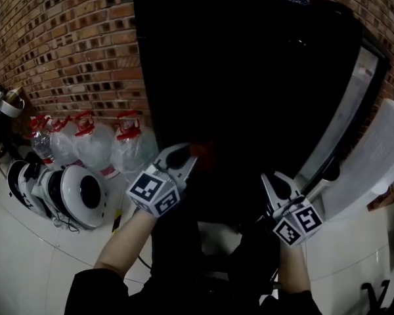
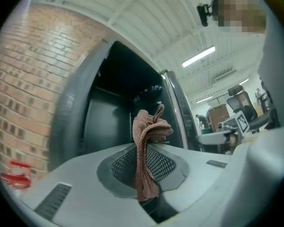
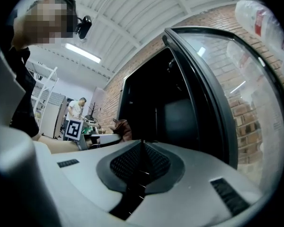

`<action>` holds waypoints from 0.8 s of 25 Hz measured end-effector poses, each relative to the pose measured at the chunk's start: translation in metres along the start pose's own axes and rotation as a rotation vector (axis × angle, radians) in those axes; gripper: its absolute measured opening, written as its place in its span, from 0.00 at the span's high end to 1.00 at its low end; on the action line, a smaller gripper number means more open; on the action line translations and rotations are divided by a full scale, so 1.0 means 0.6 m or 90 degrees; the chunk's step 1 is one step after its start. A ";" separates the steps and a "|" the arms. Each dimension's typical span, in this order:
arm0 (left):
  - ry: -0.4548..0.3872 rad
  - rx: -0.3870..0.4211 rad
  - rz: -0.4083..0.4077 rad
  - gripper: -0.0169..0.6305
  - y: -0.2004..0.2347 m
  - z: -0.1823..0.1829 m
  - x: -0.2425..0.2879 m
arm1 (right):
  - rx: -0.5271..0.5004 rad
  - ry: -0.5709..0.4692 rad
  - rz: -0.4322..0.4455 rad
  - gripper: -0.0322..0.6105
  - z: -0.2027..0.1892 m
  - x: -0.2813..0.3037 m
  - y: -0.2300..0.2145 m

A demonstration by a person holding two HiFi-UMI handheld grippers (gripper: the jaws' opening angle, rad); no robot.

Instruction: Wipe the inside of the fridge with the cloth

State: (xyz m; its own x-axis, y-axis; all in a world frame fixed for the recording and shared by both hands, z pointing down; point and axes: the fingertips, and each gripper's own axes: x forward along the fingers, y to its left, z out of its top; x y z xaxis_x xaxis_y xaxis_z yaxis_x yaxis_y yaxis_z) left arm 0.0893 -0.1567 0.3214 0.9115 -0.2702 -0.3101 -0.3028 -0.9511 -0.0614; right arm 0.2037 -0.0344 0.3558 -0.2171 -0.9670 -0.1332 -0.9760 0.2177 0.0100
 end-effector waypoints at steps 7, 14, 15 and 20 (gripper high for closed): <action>-0.021 0.006 0.023 0.90 -0.006 0.010 -0.099 | -0.006 -0.016 -0.012 0.94 -0.013 0.009 0.006; -0.017 0.021 0.077 0.90 0.010 -0.001 -0.158 | -0.010 -0.017 -0.008 0.94 -0.038 0.034 0.025; -0.018 0.016 0.079 0.90 0.011 -0.006 -0.163 | -0.011 -0.016 -0.009 0.94 -0.043 0.037 0.027; -0.013 0.017 0.088 0.90 0.011 -0.030 -0.170 | -0.009 -0.023 -0.031 0.95 -0.057 0.037 0.022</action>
State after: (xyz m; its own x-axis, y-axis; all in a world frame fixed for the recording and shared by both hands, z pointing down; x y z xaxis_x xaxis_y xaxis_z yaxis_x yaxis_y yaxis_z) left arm -0.0004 -0.1379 0.3699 0.8549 -0.3949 -0.3365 -0.4325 -0.9007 -0.0417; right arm 0.1855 -0.0574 0.3872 -0.1685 -0.9710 -0.1695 -0.9856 0.1680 0.0172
